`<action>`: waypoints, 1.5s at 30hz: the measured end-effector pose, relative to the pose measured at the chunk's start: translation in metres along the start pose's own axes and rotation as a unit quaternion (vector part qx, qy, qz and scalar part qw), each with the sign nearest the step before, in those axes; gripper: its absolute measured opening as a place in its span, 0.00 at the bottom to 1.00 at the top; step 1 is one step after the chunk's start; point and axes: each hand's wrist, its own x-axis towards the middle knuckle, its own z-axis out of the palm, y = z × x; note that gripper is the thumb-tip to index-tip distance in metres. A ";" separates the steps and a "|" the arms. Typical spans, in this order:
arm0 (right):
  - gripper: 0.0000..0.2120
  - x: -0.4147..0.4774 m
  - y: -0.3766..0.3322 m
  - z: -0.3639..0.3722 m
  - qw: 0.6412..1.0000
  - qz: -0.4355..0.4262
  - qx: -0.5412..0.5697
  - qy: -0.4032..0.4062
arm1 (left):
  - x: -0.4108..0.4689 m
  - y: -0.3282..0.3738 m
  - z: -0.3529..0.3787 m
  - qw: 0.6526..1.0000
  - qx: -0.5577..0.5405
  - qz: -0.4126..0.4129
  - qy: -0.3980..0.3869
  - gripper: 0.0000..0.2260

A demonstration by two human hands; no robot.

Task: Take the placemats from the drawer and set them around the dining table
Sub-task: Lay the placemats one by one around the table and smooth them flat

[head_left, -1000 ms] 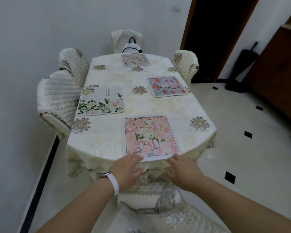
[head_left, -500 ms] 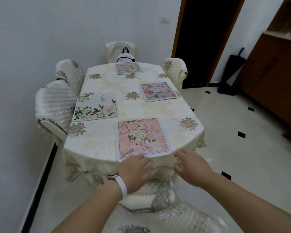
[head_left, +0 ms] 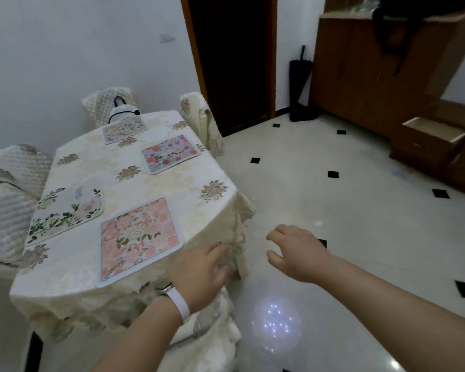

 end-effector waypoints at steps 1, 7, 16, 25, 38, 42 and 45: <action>0.20 -0.009 0.021 -0.003 1.000 0.005 0.001 -0.004 | 0.011 0.018 0.006 1.000 0.009 0.012 -0.002 0.22; 0.22 -0.062 0.118 -0.025 0.999 0.045 0.009 -0.006 | 0.060 0.104 0.035 0.997 0.036 0.067 -0.020 0.21; 0.35 -0.086 0.181 -0.046 0.996 0.079 0.033 0.028 | 0.123 0.161 0.048 0.991 0.025 0.128 -0.022 0.20; 0.24 -0.040 0.241 -0.047 0.990 0.138 0.000 -0.018 | 0.221 0.149 0.103 0.986 -0.036 0.160 -0.021 0.21; 0.25 0.200 0.296 -0.091 0.989 0.131 -0.051 -0.039 | 0.426 0.024 0.112 0.990 -0.100 0.098 -0.003 0.21; 0.25 0.252 0.310 -0.094 0.991 0.119 -0.049 -0.039 | 0.463 0.003 0.109 0.992 -0.102 0.074 -0.002 0.22; 0.25 0.288 0.322 -0.098 0.992 0.108 -0.049 -0.044 | 0.487 -0.008 0.107 0.993 -0.093 0.073 -0.003 0.22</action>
